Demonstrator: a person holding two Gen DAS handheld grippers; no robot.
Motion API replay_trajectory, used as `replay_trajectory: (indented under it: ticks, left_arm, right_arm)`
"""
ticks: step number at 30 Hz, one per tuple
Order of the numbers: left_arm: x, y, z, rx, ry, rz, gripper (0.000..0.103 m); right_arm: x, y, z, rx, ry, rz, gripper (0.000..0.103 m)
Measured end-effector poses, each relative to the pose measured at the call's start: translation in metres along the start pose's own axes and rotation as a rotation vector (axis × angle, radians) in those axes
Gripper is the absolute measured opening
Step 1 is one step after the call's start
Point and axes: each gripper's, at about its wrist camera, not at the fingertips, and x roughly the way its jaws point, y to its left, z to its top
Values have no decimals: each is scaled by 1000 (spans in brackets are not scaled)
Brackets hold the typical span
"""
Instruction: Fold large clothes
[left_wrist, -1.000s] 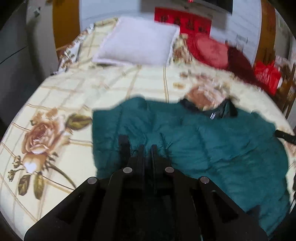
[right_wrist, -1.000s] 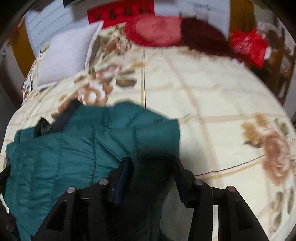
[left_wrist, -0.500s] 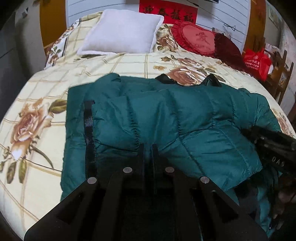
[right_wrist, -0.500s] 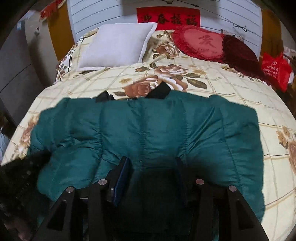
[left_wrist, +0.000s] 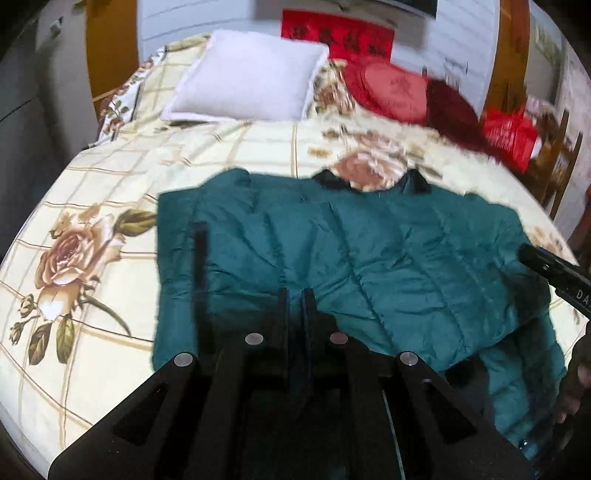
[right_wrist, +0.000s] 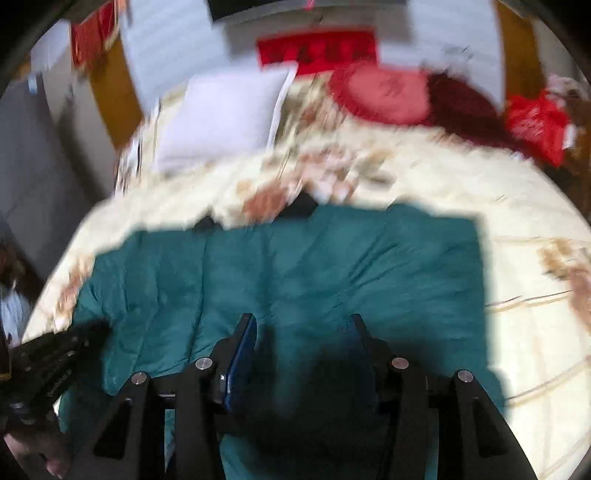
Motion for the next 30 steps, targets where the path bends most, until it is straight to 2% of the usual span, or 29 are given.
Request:
replay_trajectory:
  ticks: [1,3,4,5,6,10,13,14,15,17,20,24,27,30]
  left_arm:
    - [1,0,-1,10,5,10,5]
    - [17,2,-7,31,81,22,6]
    - [21,2,-9,33,103,16,6]
    - [17,2,-9,38,92,23,6]
    - [11,1,-8,43,87,32,5]
    - [-19,8,-10,45,77,23,5]
    - [-57,25,-23,65,59,27,5]
    - [-66,30,-29,65,62,25,5]
    - [-79,38,-38,67,61,18,5]
    - [-101,52,-54,72,60,24,5]
    - [-127,68,-80,63,65,26,5]
    - [-142,78,-110,12,55,47,5]
    - [-143,75,-126,-50,69,35,5]
    - [-137,56,-141,-40,87,36,5]
  right_arm:
    - [-8,-7,-1,2,-21,-30,49]
    - [-7,-26,-6,17,19,-88,50]
    - [3,-37,-11,33,79,-84,50]
    - [13,-46,-17,50,145,-59,50]
    - [13,-50,-19,55,151,-39,50]
    - [-28,-51,-11,62,67,-6,50]
    - [-67,-51,-13,51,34,6,52]
    - [-84,-51,-18,34,31,3,58]
    - [-95,-50,-23,20,33,-3,71]
    - [-129,-53,-44,-20,38,-28,85]
    - [-167,-63,-79,-45,57,-44,85]
    - [-192,-82,-123,-32,70,-84,85]
    - [-202,-90,-146,17,42,-116,85]
    - [-209,-82,-160,21,-8,-126,85]
